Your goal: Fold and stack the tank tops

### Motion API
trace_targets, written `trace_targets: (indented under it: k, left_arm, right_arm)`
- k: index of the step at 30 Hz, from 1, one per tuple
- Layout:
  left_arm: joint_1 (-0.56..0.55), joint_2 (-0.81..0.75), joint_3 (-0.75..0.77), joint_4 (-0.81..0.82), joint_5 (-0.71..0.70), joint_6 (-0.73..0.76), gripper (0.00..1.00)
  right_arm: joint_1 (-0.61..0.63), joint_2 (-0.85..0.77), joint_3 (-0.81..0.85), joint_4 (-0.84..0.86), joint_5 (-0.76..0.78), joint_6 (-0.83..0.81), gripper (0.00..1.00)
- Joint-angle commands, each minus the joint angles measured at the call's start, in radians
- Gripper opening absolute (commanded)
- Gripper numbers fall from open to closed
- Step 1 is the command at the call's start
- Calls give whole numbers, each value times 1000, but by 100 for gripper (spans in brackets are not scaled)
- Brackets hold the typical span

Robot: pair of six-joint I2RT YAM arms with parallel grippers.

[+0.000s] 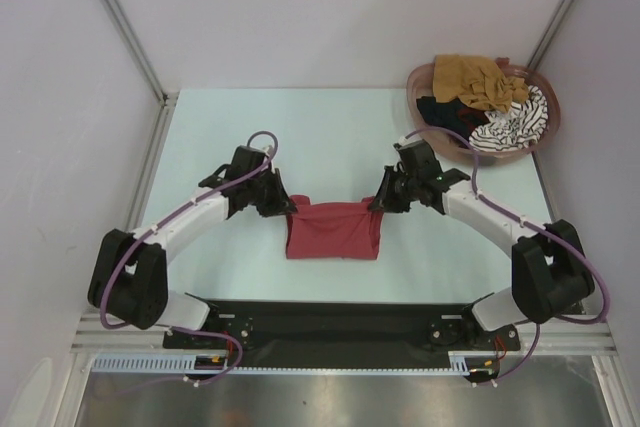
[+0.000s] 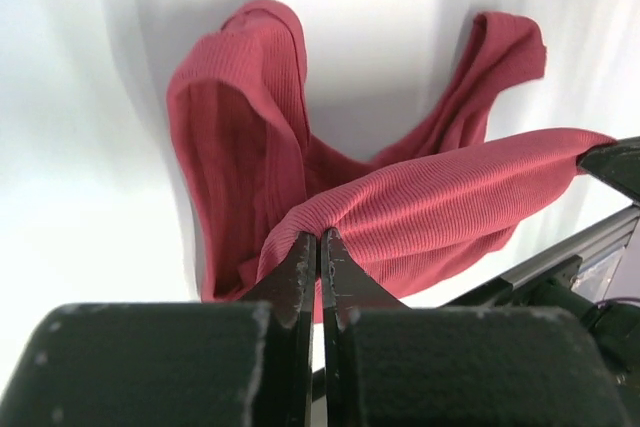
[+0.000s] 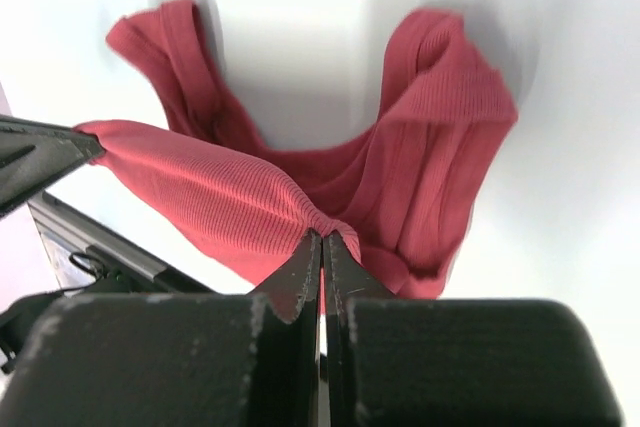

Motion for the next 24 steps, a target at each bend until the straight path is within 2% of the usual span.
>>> trace_targets:
  k: [1, 12, 15, 17, 18, 19, 21, 22, 24]
  left_arm:
    - [14, 51, 65, 56, -20, 27, 2]
    - [26, 224, 162, 92, -58, 24, 2]
    - [26, 238, 173, 96, -61, 26, 12]
    - [25, 234, 179, 95, -61, 29, 22]
    - [25, 229, 180, 87, -72, 30, 33]
    - [26, 211, 184, 82, -76, 32, 51]
    - [25, 168, 184, 64, -92, 41, 65]
    - [25, 151, 182, 58, -110, 44, 76]
    - [25, 93, 184, 21, -133, 58, 83]
  right_arm:
    - [-24, 48, 68, 52, 2, -32, 1]
    - [-68, 244, 161, 136, -6, -29, 5]
    - [-73, 267, 180, 141, -3, -28, 11]
    - [-74, 261, 184, 141, 4, -26, 22]
    - [-73, 253, 183, 144, 4, -26, 28]
    - [-74, 246, 180, 145, 8, -28, 42]
    - [-74, 212, 169, 138, 11, -32, 47]
    - [-74, 198, 164, 133, 19, -35, 52]
    - [-74, 148, 139, 122, 17, -46, 60]
